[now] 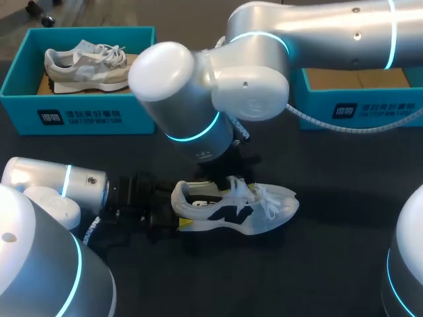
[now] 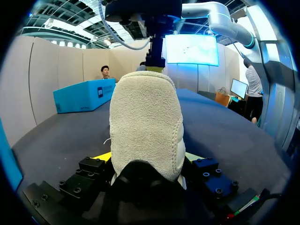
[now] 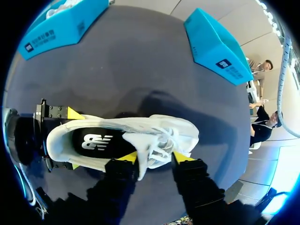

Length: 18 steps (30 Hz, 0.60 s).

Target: Take the shoe out of the shoebox, open the shoe tongue, remove and reinsert the insole, then place the shoe into the shoebox

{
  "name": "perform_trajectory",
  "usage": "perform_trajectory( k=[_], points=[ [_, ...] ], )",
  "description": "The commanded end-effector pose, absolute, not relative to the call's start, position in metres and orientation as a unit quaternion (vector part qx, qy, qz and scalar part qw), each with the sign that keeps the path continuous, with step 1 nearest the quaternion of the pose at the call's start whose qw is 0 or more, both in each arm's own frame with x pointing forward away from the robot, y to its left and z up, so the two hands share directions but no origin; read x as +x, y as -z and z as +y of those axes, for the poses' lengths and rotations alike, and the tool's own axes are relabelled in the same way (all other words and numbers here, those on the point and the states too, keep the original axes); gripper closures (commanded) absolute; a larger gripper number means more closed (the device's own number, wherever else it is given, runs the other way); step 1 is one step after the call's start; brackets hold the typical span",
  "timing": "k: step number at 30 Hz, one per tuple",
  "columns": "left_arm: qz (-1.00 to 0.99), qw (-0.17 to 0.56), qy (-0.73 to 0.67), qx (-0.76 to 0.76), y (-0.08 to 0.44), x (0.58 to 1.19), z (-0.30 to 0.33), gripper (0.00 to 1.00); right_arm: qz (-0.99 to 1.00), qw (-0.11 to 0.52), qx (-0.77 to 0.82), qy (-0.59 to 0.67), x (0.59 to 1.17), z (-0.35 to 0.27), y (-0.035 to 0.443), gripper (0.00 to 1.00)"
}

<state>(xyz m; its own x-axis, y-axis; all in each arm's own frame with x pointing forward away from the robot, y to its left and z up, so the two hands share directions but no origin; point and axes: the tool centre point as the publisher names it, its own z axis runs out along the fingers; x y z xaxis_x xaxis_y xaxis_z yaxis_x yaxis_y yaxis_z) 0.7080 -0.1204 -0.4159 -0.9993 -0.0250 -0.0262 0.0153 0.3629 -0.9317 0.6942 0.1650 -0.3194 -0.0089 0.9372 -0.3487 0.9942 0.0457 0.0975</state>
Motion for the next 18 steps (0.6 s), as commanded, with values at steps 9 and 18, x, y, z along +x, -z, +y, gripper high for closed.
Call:
perform_trajectory(
  k=[9, 18],
  points=[
    [0.826, 0.017, 0.563, -0.003, 0.416, 0.709, -0.121, 1.00, 0.582, 0.178, 0.793, 0.041, 0.690, 0.131, 0.314, 1.00],
    [0.826, 0.017, 0.563, -0.003, 0.416, 0.709, -0.121, 1.00, 0.584, 0.183, 0.789, 0.058, 0.693, 0.101, 0.318, 1.00]
  ],
)
